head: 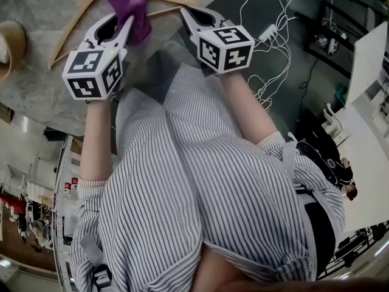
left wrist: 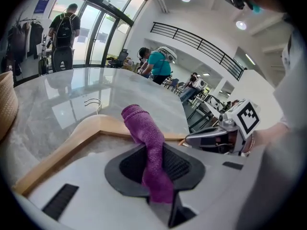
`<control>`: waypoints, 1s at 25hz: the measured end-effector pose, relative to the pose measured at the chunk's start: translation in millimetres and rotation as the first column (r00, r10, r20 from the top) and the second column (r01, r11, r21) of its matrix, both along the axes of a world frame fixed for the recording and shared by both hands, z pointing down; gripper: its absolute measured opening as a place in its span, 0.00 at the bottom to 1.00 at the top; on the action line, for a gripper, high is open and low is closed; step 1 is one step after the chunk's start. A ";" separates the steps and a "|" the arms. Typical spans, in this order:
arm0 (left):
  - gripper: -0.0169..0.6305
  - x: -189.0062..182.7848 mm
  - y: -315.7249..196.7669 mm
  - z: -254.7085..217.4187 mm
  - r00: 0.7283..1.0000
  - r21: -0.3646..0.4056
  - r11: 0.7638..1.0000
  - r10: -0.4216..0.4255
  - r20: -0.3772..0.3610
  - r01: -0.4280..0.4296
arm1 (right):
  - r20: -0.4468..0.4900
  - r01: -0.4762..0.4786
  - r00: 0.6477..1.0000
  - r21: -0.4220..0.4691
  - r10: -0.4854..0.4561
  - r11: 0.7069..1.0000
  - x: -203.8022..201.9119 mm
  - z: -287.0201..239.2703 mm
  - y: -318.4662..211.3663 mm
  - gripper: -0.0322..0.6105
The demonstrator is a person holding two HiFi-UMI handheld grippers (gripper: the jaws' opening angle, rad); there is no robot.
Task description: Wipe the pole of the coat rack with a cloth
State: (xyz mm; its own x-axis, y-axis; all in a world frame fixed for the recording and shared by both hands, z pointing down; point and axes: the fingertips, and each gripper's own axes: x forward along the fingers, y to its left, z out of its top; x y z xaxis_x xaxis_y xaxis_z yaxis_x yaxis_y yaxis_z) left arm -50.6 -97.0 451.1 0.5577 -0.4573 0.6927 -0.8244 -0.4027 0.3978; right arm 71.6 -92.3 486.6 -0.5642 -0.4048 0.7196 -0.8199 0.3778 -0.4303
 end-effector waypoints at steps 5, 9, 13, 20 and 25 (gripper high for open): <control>0.16 15.7 -3.8 0.7 0.999 0.005 0.999 0.033 -0.010 -0.033 | 0.000 -0.021 1.000 -0.002 0.021 1.000 7.4 1.2 3.5 0.07; 0.16 30.0 -8.3 0.0 0.999 0.012 0.999 0.050 -0.017 -0.050 | 0.002 -0.033 0.999 0.000 0.033 0.999 16.2 1.3 2.9 0.07; 0.16 34.7 -7.9 -2.8 0.997 0.016 0.997 0.070 -0.028 -0.070 | 0.002 -0.042 0.999 -0.002 0.042 0.999 12.5 0.5 6.5 0.07; 0.16 55.6 -13.9 -6.7 0.993 0.022 0.994 0.106 -0.043 -0.105 | 0.006 -0.059 0.998 -0.002 0.059 0.998 20.5 -1.9 5.8 0.07; 0.16 72.9 -19.7 -6.7 0.990 0.026 0.991 0.131 -0.049 -0.130 | 0.008 -0.076 0.997 -0.006 0.076 0.997 28.8 -0.5 4.4 0.07</control>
